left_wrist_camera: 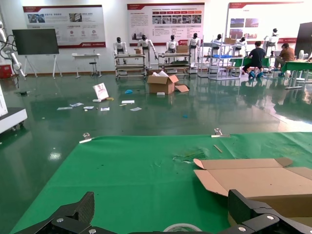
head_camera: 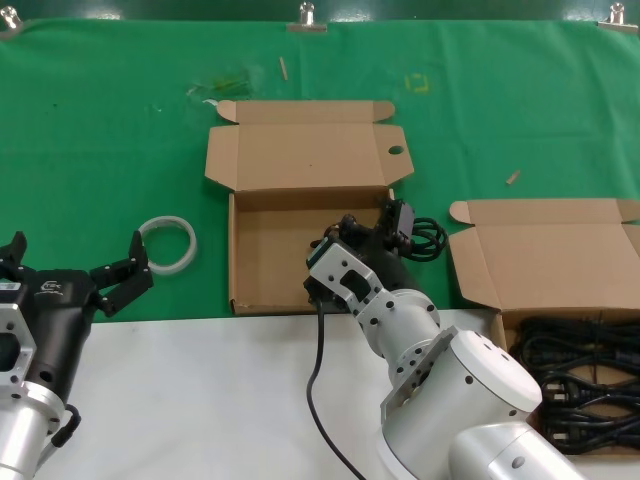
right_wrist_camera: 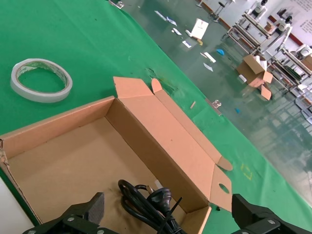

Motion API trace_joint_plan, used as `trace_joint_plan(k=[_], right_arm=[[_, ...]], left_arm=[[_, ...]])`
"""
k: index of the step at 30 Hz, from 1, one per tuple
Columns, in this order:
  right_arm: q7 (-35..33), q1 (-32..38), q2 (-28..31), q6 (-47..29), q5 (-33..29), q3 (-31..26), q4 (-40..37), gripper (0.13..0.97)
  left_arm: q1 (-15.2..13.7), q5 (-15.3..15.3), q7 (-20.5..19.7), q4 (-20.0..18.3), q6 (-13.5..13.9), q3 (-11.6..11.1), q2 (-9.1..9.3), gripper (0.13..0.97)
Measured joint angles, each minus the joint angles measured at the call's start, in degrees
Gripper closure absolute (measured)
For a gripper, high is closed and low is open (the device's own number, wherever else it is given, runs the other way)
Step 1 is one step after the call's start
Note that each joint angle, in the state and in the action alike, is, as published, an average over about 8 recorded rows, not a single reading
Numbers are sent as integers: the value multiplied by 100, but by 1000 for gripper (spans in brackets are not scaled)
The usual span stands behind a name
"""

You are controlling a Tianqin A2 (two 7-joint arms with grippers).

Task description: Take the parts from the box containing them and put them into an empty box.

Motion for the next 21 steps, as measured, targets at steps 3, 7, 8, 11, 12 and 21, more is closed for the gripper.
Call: trace_joint_plan(k=[3,7,8,11,12,21], right_arm=[[0,0,0,0,0,0,0,233],[15,-6,0,-7,-11,8,4,188],[35,-13,0,-16,-23,18,7,181],[154,-50,0,-64,-92,69,31,160],[215,-69,0,-89,-127,95,44,153],[1062,-331,0,-429,-612,454,212,130]], left_arm=[[0,0,0,0,0,0,0,132],[0,0,0,0,0,0,0,132],[0,0,0,0,0,0,0,132],[0,0,0,0,0,0,0,132],[0,0,0,0,0,0,0,132],[0,0,0,0,0,0,0,132]])
